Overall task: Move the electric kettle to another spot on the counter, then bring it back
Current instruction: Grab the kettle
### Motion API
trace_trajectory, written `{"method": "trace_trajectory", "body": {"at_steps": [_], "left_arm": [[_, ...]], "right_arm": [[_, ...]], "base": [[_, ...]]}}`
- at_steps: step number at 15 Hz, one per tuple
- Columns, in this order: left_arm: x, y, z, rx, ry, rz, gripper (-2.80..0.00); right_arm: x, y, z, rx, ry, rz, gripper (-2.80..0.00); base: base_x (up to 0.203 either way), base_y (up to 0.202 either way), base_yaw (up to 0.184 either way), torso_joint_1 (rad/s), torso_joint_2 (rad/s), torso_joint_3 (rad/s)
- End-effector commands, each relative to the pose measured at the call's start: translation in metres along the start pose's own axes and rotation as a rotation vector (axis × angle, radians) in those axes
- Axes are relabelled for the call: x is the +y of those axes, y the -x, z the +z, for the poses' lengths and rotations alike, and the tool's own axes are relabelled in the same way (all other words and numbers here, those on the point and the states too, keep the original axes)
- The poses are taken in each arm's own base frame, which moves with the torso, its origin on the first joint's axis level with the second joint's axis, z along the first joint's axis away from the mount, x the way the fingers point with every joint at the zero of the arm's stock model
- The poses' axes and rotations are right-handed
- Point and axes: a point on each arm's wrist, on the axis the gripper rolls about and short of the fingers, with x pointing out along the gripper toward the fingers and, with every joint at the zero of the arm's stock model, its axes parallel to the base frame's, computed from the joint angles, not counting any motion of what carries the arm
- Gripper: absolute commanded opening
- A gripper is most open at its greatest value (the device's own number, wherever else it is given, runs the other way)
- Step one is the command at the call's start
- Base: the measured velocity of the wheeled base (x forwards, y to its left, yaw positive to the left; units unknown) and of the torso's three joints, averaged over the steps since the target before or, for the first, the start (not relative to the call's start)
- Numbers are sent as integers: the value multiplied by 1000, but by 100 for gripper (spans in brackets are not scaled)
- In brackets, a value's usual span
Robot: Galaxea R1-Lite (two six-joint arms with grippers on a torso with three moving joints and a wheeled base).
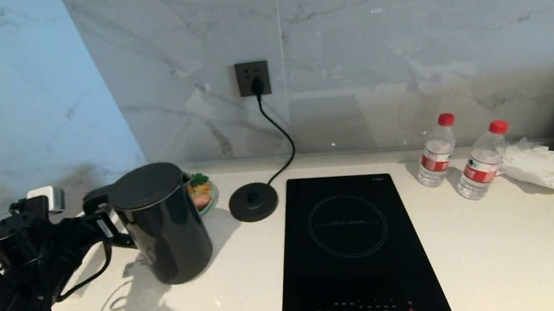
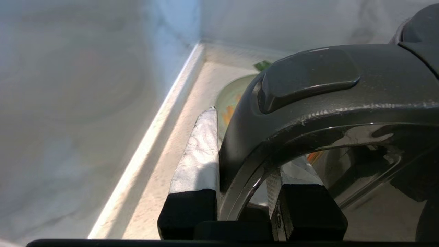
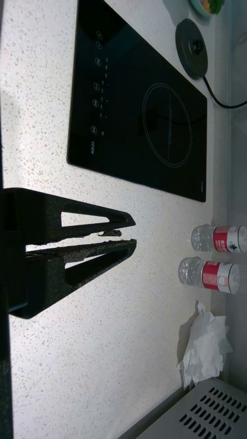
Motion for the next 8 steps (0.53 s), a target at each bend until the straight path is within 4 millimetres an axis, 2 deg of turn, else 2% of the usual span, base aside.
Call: {"method": "trace_trajectory", "body": {"at_steps": [1, 5, 8], "left_arm": [[-4, 2, 9, -34, -2, -11, -280], [-9, 0, 21, -40, -2, -3, -280], [-26, -2, 28, -43, 1, -7, -280]], "right_arm": [[0, 0, 0, 1, -1, 0, -280], [0, 0, 0, 0, -1, 0, -280], [0, 0, 0, 0, 0, 0, -280]], "base": [[0, 0, 0, 0, 0, 0], [0, 0, 0, 0, 0, 0], [0, 0, 0, 0, 0, 0]]}}
